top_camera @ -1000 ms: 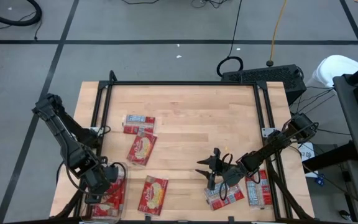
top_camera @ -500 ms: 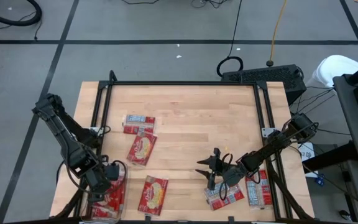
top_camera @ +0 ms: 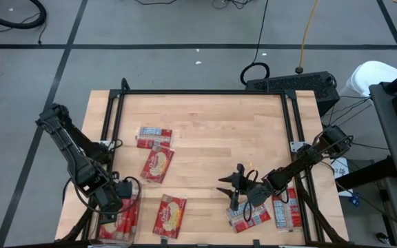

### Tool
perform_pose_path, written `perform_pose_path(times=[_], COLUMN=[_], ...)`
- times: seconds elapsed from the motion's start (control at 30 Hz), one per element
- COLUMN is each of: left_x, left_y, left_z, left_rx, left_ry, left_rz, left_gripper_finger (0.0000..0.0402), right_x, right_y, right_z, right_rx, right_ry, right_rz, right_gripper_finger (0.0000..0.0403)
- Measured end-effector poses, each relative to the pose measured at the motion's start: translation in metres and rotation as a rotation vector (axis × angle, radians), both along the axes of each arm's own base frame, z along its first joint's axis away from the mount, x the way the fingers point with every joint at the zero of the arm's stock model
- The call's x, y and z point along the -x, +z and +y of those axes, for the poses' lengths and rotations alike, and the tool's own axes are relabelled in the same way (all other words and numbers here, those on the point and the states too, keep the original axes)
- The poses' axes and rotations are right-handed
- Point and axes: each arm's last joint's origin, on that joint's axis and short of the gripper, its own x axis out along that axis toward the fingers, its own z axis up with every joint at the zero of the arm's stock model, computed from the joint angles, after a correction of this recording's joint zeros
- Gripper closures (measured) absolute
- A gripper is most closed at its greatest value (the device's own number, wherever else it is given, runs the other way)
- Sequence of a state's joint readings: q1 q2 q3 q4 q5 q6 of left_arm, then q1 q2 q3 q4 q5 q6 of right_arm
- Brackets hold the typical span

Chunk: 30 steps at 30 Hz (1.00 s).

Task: Sort popcorn bags into baskets
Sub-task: Put the popcorn bag into the transparent bin

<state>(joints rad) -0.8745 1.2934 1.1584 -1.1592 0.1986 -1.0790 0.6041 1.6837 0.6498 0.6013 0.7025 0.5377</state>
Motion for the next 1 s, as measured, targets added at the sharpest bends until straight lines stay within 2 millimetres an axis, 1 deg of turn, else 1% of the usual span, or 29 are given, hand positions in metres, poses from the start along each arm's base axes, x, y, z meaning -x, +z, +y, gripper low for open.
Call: perform_pose_path(times=[0.23, 0.4, 0.6, 0.7, 0.77, 0.9, 1.0], left_x=[-0.001, -0.003, -0.007, -0.011, -0.014, -0.021, -0.029], left_y=[0.0, -0.001, 0.0, 0.0, 0.001, 0.003, 0.002], left_z=[0.001, 0.002, 0.006, 0.009, 0.011, 0.014, 0.013], left_rx=[-0.018, -0.084, -0.224, -0.332, -0.423, -0.574, -0.65], left_ry=[-0.014, -0.051, -0.049, -0.028, 0.017, 0.112, 0.157], left_rz=[-0.027, -0.117, -0.273, -0.385, -0.478, -0.645, -0.73], left_gripper_finger=[0.0265, 0.0258, 0.0256, 0.0256, 0.0256, 0.0256, 0.0256], right_x=[0.0, 0.0, 0.001, 0.003, 0.004, 0.0, -0.008], right_y=[0.0, 0.0, 0.001, 0.003, 0.004, 0.014, 0.025], right_z=[0.0, 0.0, 0.003, 0.008, 0.011, 0.023, 0.034], right_rx=[0.0, -0.002, -0.068, -0.097, -0.109, -0.123, -0.092], right_ry=[0.0, 0.0, -0.014, -0.004, 0.006, 0.026, 0.037], right_rz=[0.0, 0.0, -0.022, -0.039, -0.047, -0.057, -0.01], right_gripper_finger=[0.0241, 0.0241, 0.0241, 0.0241, 0.0241, 0.0239, 0.0235])
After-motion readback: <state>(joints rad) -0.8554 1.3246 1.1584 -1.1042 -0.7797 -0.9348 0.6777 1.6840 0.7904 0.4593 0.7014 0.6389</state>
